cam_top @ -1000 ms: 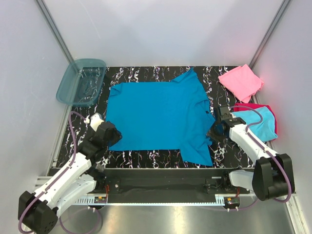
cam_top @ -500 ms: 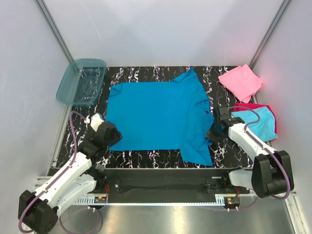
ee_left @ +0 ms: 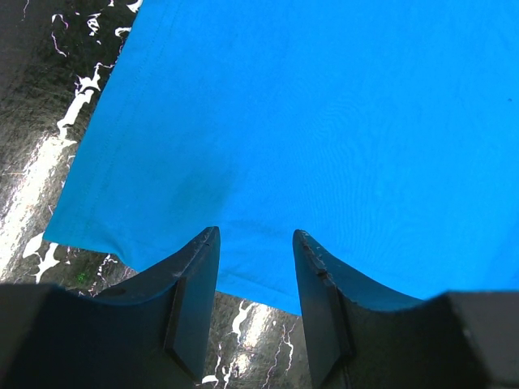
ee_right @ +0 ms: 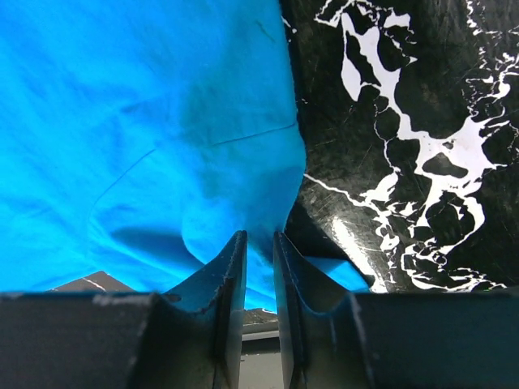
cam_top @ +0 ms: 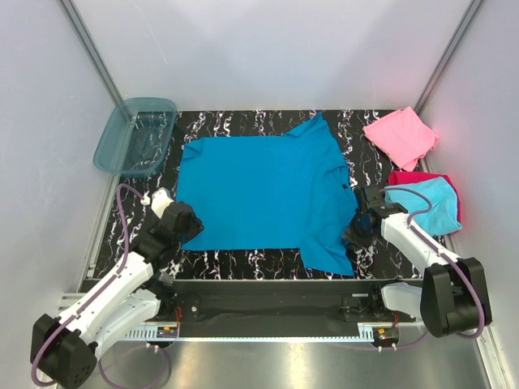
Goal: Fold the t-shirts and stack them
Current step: Flatten the tshirt out
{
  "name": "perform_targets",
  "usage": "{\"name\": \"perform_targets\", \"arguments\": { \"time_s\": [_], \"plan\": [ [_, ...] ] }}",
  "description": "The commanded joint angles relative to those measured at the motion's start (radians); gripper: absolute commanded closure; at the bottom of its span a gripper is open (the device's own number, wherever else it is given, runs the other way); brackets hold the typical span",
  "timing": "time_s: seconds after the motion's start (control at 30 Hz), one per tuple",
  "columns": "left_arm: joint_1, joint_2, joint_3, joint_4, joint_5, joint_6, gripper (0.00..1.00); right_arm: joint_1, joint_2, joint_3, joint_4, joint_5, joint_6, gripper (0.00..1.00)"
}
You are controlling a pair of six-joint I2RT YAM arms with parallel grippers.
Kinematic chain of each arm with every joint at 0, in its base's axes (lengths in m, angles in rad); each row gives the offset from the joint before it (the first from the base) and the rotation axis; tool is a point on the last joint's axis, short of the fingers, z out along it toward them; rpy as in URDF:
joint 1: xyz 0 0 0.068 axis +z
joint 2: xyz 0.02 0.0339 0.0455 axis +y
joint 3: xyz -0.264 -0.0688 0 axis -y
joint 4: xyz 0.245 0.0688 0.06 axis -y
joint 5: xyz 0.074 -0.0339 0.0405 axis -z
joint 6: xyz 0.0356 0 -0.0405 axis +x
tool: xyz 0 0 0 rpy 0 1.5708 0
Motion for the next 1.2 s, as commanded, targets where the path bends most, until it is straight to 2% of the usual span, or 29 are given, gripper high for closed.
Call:
{"name": "perform_targets", "arguments": {
  "time_s": [0.0,0.27,1.17],
  "plan": [
    [0.003,0.008,0.033,0.046,-0.020,0.004,0.54,-0.002,-0.038,0.004,-0.016,0.011,0.015,0.74],
    [0.005,0.005,0.036,0.050,-0.020,0.012,0.54,-0.002,-0.036,0.075,-0.062,0.076,-0.005,0.69],
    [0.003,0.022,0.030,0.103,-0.001,0.019,0.54,0.010,-0.099,-0.010,-0.126,-0.019,0.084,0.70]
  ]
}}
